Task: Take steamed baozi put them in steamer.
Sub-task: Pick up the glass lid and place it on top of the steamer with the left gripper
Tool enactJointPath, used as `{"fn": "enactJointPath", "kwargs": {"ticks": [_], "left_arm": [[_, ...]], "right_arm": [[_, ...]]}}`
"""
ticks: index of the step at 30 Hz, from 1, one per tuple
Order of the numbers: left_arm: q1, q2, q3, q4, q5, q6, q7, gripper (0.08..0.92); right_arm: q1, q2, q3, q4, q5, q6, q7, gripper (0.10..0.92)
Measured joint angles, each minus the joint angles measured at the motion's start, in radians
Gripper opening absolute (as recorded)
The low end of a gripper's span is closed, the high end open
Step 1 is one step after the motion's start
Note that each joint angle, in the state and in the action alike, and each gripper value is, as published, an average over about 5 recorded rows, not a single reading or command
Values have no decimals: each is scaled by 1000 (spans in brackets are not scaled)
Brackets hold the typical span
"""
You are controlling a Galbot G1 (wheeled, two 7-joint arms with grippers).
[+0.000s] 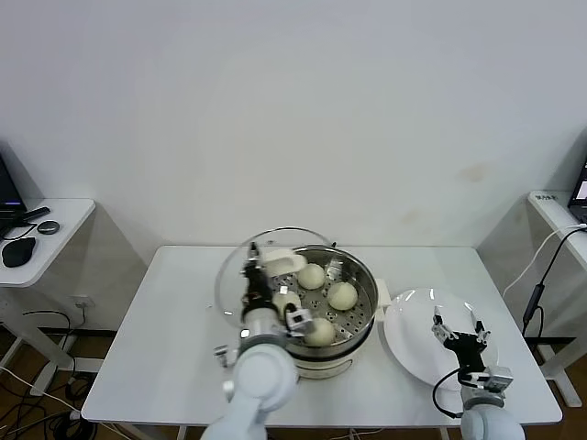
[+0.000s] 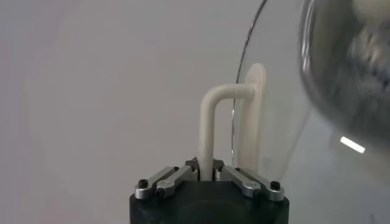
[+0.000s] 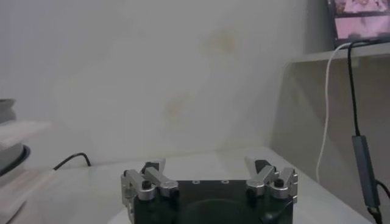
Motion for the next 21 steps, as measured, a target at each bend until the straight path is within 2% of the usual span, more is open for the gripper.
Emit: {"fn": "enactJointPath", "kwargs": {"ticks": [9, 21], "left_arm": [[-60, -15, 114, 72, -97, 5, -32, 174], [-69, -23, 156, 169, 18, 6, -72, 174]], "right_arm": [[-4, 5, 1, -5, -11, 3, 0, 823], [1, 11, 0, -11, -18, 3, 0, 823]]}}
